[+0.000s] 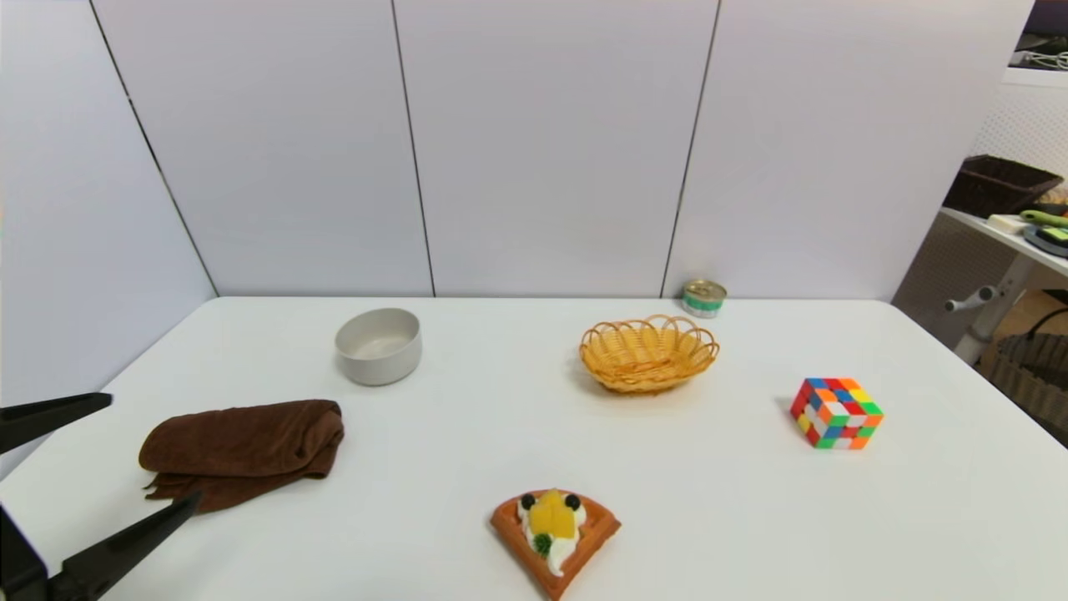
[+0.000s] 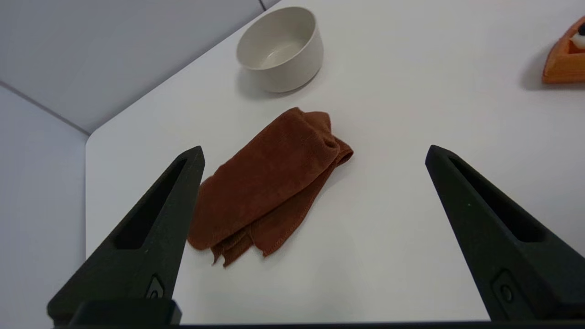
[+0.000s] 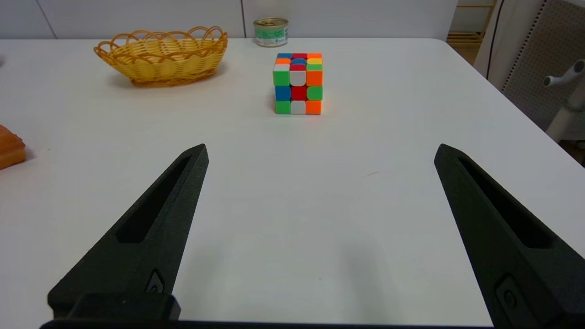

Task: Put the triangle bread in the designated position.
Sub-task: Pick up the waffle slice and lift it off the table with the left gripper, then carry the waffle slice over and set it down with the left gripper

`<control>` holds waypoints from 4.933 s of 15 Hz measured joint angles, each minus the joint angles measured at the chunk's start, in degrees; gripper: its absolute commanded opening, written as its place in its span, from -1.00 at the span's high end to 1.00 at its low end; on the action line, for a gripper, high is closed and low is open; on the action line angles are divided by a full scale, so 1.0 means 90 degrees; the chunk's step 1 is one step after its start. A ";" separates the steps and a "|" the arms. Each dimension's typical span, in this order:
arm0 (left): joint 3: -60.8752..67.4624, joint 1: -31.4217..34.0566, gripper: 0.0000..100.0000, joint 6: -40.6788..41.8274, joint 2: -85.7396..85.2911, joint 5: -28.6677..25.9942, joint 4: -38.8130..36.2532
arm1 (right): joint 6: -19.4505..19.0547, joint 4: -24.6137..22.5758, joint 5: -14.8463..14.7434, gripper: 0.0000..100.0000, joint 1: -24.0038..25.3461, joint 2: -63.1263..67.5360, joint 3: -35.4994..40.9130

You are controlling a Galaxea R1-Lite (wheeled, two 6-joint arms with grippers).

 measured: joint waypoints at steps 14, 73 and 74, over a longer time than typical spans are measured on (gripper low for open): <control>-0.2116 -0.3528 -1.00 0.0534 0.4487 -0.0475 0.0108 | 0.0003 0.0000 0.0000 -1.00 0.0000 0.0000 0.0000; -0.8334 -0.0343 1.00 -0.1720 0.8154 0.1647 -0.0490 | 0.0003 -0.0003 -0.0003 -1.00 0.0000 0.0000 0.0000; -0.8524 -0.0310 1.00 -0.1734 0.8410 0.1601 -0.0577 | 0.0003 -0.0003 0.0000 -1.00 0.0000 0.0000 0.0000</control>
